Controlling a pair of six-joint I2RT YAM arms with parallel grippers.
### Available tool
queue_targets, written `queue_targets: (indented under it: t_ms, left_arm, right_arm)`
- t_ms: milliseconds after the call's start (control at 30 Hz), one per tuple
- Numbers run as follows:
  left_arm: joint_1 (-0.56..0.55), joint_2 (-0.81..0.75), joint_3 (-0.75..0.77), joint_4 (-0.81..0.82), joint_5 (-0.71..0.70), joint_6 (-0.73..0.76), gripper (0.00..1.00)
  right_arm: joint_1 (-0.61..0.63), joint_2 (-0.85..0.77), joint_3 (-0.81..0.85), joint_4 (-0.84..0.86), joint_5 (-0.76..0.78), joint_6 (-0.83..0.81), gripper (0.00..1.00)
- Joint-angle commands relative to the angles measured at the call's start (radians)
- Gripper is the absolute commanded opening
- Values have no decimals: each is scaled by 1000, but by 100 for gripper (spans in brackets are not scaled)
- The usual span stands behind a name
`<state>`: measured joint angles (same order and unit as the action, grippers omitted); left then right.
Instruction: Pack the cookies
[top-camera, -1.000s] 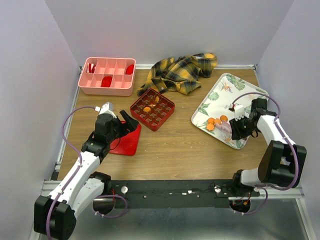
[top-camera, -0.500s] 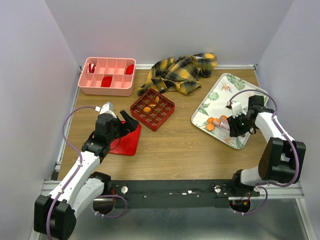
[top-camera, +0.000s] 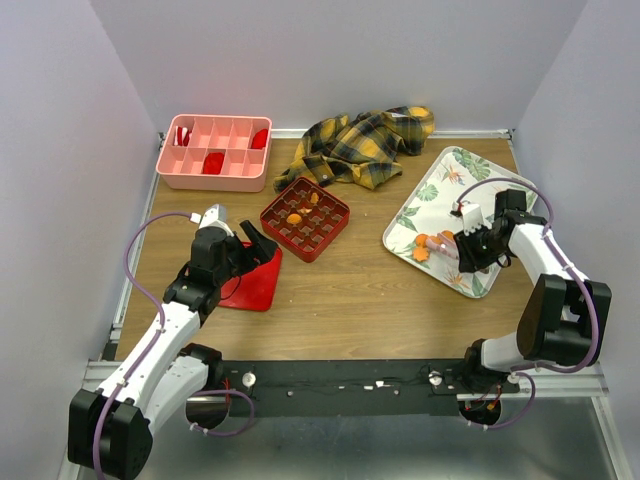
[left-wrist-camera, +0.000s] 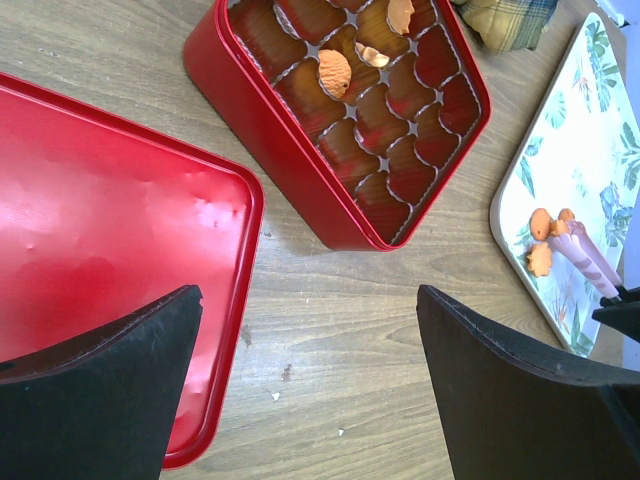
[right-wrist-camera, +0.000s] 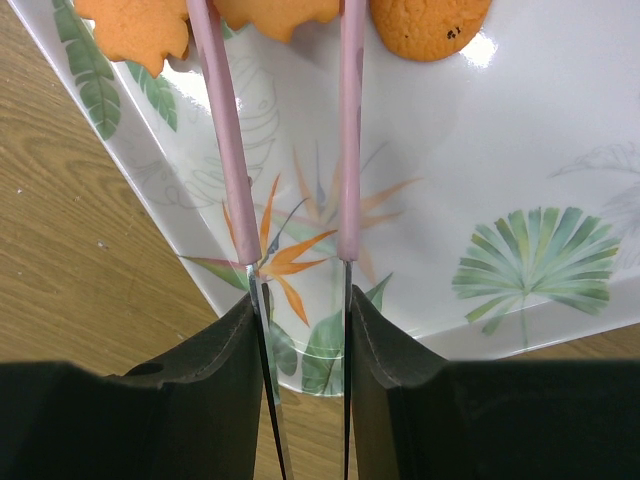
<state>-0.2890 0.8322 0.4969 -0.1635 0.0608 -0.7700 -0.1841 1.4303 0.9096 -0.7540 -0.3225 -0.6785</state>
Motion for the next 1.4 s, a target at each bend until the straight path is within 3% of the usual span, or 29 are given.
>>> queue_targets:
  t_ms: [0, 500, 733, 1033, 1367]
  left_arm:
    - [5, 2, 5, 16, 2, 3, 99]
    - [7, 12, 12, 16, 5, 5, 99]
    - [7, 15, 29, 1, 2, 8, 99]
    - [7, -5, 48, -36, -12, 1, 99]
    - [7, -44, 52, -71, -35, -3, 99]
  right_arm:
    - [6, -31, 44, 1, -6, 10, 34]
    - [87, -56, 147, -47, -87, 10, 31]
    - [299, -18, 261, -53, -119, 8, 30]
    - [575, 200, 504, -19, -99, 16, 31]
    - [704, 410, 718, 15, -23, 10, 31]
